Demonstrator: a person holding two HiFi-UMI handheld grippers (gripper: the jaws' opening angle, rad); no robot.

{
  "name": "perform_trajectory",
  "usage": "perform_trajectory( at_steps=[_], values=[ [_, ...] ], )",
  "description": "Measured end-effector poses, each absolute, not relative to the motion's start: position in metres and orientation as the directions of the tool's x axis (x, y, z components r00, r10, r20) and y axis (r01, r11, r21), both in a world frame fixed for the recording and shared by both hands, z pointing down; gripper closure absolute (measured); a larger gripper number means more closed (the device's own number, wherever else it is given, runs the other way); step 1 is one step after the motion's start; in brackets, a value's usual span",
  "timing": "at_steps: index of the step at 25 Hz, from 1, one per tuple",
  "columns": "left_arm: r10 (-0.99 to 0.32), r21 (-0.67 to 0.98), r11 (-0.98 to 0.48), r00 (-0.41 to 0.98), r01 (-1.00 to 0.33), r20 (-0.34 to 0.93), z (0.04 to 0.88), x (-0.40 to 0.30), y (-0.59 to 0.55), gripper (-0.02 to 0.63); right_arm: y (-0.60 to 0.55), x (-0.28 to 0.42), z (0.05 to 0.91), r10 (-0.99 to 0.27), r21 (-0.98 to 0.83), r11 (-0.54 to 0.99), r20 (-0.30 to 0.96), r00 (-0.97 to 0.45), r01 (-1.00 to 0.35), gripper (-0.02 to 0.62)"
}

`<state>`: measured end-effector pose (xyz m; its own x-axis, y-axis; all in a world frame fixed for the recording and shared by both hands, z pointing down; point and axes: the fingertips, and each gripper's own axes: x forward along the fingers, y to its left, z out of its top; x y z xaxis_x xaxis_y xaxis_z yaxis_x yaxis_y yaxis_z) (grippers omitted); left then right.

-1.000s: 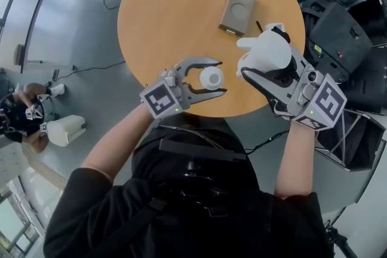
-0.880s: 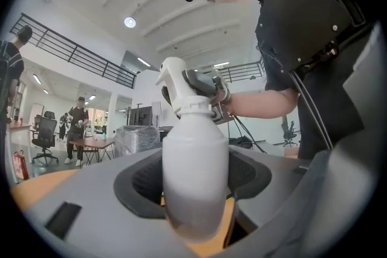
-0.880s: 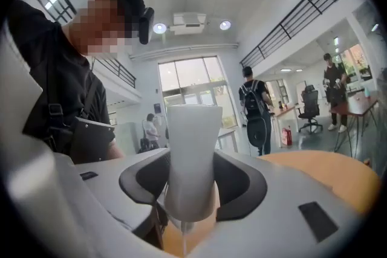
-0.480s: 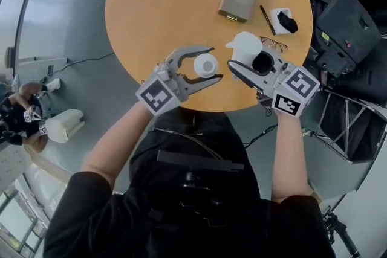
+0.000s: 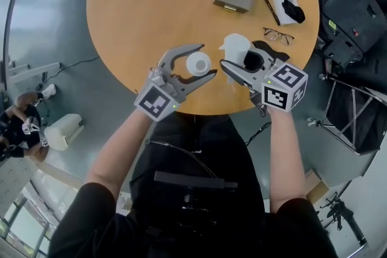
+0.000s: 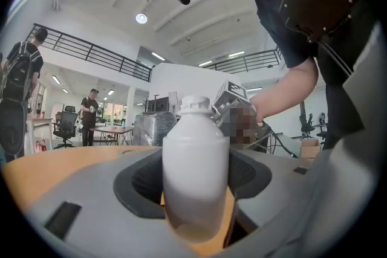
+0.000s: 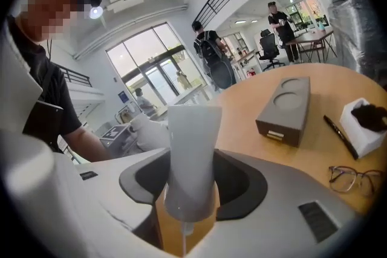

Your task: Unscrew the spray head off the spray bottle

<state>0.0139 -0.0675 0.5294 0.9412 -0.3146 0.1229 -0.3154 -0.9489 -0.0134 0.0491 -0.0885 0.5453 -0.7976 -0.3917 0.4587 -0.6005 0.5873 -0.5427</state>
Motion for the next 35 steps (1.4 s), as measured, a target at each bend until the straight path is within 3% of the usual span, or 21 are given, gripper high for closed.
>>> perform_trajectory(
  at_steps=[11, 31, 35],
  values=[
    [-0.343, 0.054, -0.934, 0.927, -0.354, 0.152, 0.645, 0.026, -0.079, 0.299, -0.083, 0.052, 0.68, -0.272, -0.599, 0.505, 0.572, -0.774, -0.621, 0.364],
    [-0.304, 0.042, -0.945, 0.917, -0.325, 0.259, 0.697, 0.019, -0.076, 0.295, -0.088, 0.058, 0.74, -0.238, -0.556, 0.458, 0.675, -0.698, -0.694, 0.358],
    [-0.299, 0.05, -0.946, 0.921, -0.321, 0.249, 0.694, 0.017, -0.076, 0.293, -0.095, 0.068, 0.746, -0.266, -0.492, 0.451, 0.722, -0.638, -0.745, 0.256]
  ],
)
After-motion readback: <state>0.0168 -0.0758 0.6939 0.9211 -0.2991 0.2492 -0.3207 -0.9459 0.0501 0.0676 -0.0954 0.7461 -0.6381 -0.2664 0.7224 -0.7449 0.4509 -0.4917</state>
